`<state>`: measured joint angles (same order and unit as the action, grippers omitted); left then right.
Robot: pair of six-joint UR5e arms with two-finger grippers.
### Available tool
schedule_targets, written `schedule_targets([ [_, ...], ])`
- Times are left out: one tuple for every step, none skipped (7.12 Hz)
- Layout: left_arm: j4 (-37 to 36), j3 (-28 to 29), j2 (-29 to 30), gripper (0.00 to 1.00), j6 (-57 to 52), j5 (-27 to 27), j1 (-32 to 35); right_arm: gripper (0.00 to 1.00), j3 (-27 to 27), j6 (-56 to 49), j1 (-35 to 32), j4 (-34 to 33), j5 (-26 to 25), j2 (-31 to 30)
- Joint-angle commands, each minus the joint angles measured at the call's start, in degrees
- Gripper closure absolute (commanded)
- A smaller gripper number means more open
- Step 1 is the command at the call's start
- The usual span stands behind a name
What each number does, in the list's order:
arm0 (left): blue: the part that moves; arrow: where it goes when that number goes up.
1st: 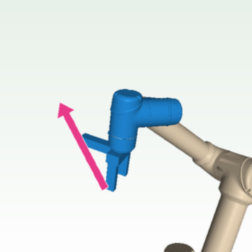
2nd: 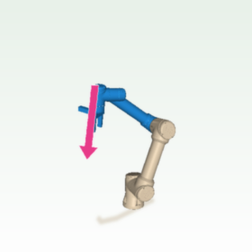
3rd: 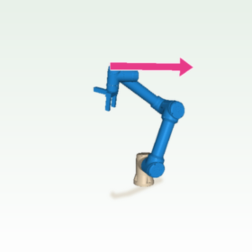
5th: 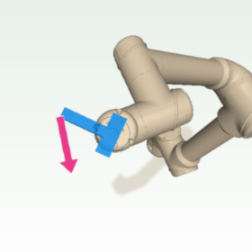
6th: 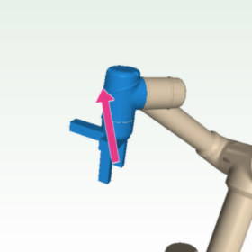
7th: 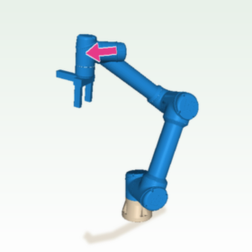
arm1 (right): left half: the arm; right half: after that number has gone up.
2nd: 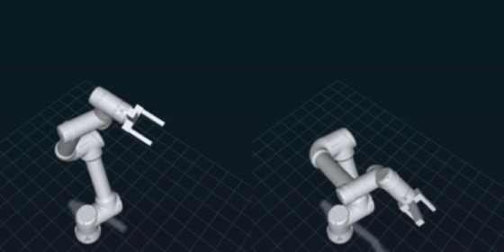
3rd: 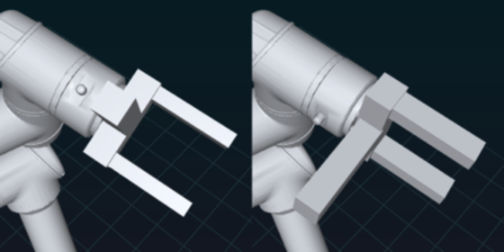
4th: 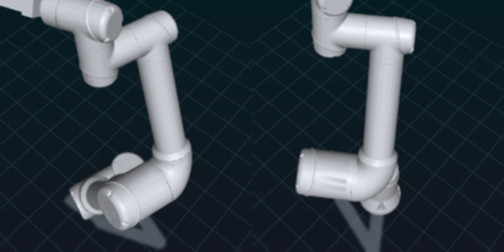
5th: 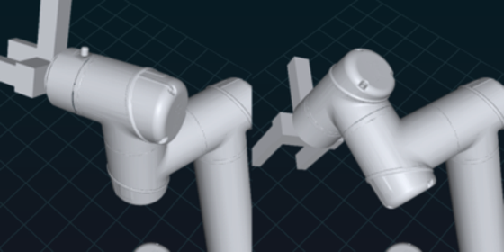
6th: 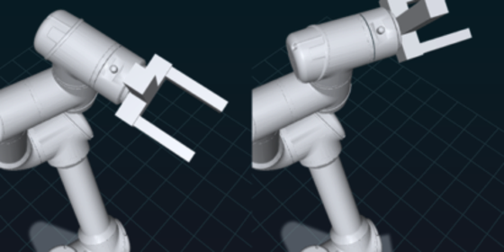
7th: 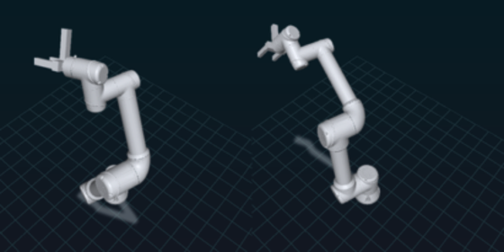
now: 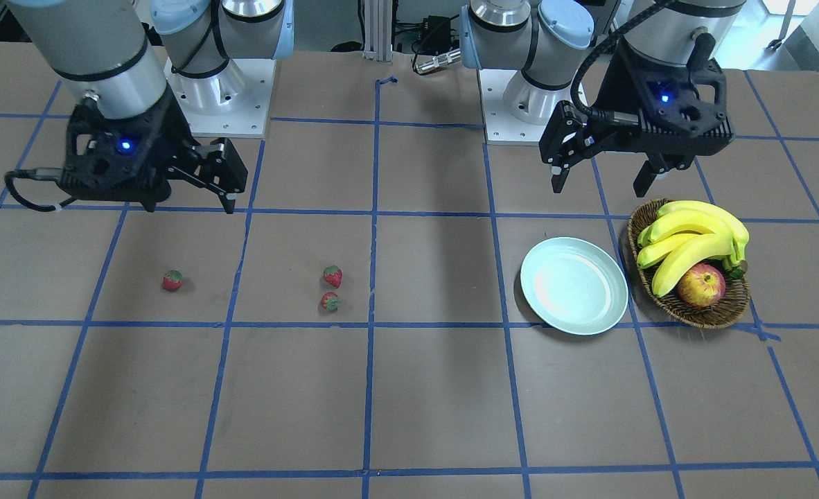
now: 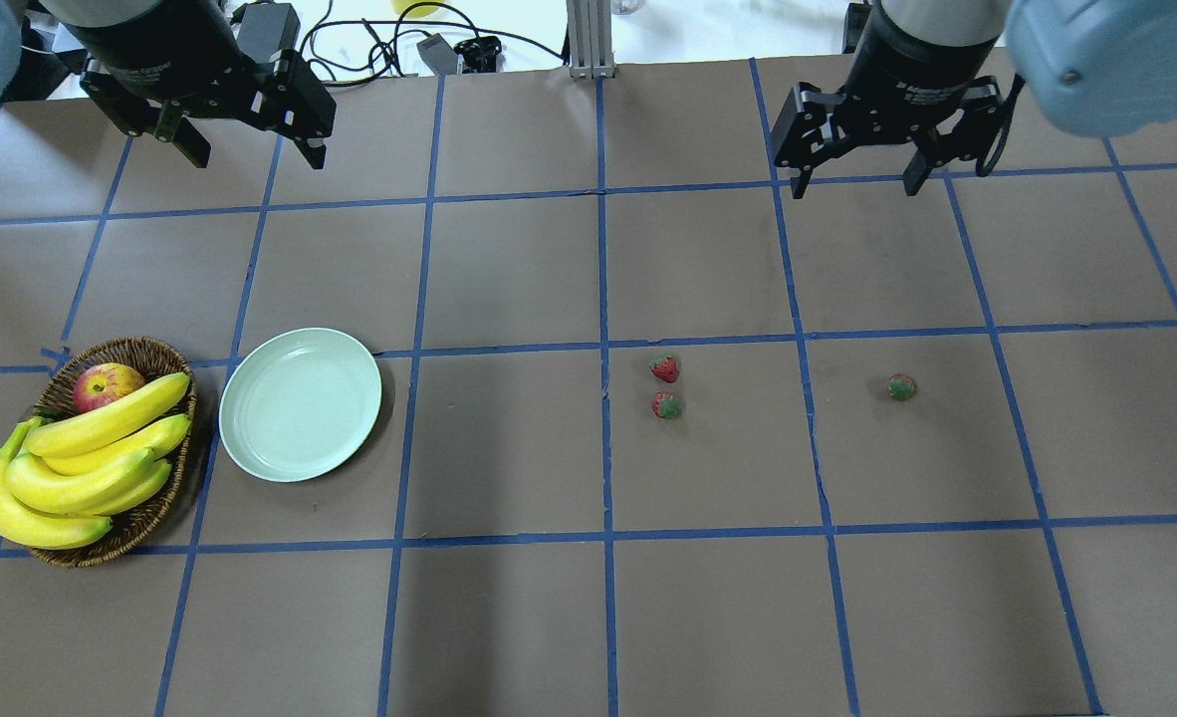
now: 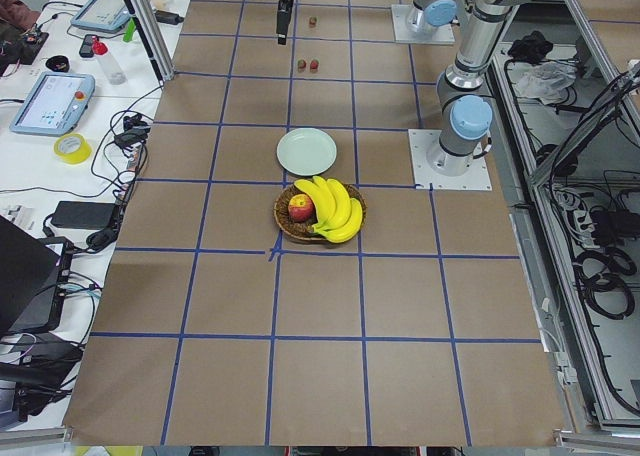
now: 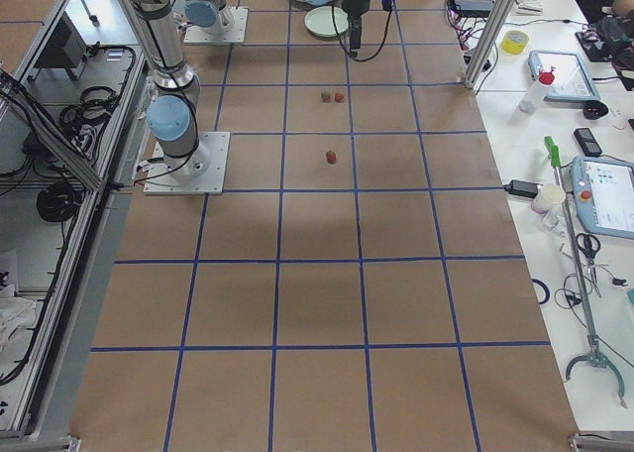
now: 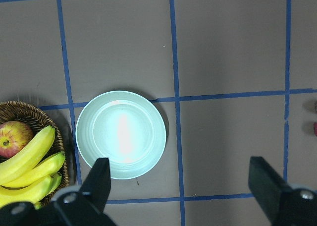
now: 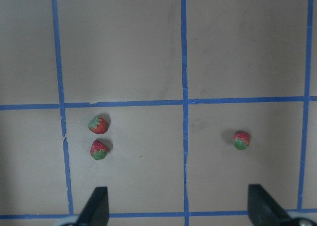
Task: Collect all strawberries into plate
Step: 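Move the right gripper down over the pair of red strawberries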
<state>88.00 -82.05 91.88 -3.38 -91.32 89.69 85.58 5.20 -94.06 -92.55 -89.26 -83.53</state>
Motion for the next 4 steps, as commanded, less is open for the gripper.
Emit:
schedule_targets([
  [0.93,-0.38,-1.52,0.00,-0.22,-0.35,-0.21,0.00,1.34,6.97,-4.62,-2.28,0.23,6.33],
  [1.46,-0.21,-1.44,0.00,-0.31,-0.35,-0.48,0.00,2.91,10.67,-6.38,-7.68,0.49,10.27],
  [1.47,-0.39,-1.35,0.00,-0.39,0.09,-0.83,0.00,4.93,12.62,-8.74,-12.43,0.32,13.36],
  [1.47,-0.39,-1.35,0.00,-1.35,0.52,-1.61,0.00,7.12,13.42,-9.73,-15.78,0.41,15.48],
])
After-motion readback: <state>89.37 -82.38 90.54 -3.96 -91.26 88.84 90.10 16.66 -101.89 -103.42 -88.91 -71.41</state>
